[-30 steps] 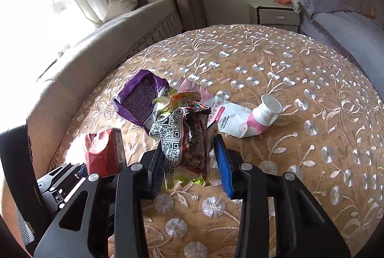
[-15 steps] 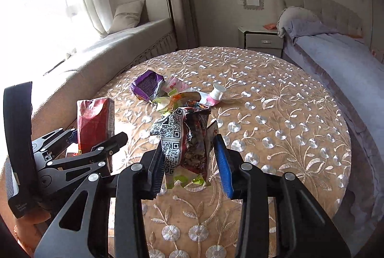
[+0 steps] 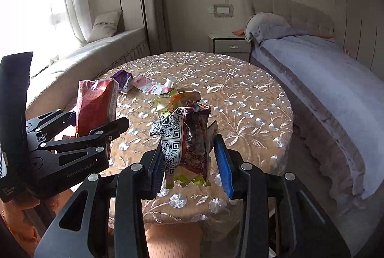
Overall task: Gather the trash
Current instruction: 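Carry red pack and wrappers over the white bin and release both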
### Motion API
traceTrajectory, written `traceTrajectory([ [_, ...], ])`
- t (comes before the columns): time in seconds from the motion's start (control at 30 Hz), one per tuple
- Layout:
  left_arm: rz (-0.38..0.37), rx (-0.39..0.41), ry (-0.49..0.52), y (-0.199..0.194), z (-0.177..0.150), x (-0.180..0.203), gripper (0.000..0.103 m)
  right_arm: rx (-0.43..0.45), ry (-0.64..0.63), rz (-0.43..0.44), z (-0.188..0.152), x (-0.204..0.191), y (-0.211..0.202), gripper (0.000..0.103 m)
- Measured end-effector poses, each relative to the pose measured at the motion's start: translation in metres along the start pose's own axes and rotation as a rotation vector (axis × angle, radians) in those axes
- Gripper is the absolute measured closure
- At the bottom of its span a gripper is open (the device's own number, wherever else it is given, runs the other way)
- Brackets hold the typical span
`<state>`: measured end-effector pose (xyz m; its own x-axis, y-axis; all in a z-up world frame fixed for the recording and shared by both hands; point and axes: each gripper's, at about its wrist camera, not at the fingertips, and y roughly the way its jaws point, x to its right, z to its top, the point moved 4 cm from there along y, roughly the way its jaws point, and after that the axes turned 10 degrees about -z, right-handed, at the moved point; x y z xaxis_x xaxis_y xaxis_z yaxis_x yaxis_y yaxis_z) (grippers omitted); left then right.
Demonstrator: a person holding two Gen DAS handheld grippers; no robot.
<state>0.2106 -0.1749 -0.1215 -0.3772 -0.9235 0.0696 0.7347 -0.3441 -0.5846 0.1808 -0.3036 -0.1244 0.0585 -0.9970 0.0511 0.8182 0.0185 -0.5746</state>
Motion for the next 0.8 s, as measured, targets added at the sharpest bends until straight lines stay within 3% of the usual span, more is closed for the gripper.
traceTrajectory([
  [0.37,-0.105,-0.048,0.134,0.033,-0.01,0.08,0.047,-0.03,0.05,-0.149,-0.042,0.065,-0.024,0.062],
  [0.8,-0.243,-0.167,0.296,0.093,-0.038,0.166,0.047,-0.142,0.16,-0.31,-0.101,0.147,-0.021,0.061],
])
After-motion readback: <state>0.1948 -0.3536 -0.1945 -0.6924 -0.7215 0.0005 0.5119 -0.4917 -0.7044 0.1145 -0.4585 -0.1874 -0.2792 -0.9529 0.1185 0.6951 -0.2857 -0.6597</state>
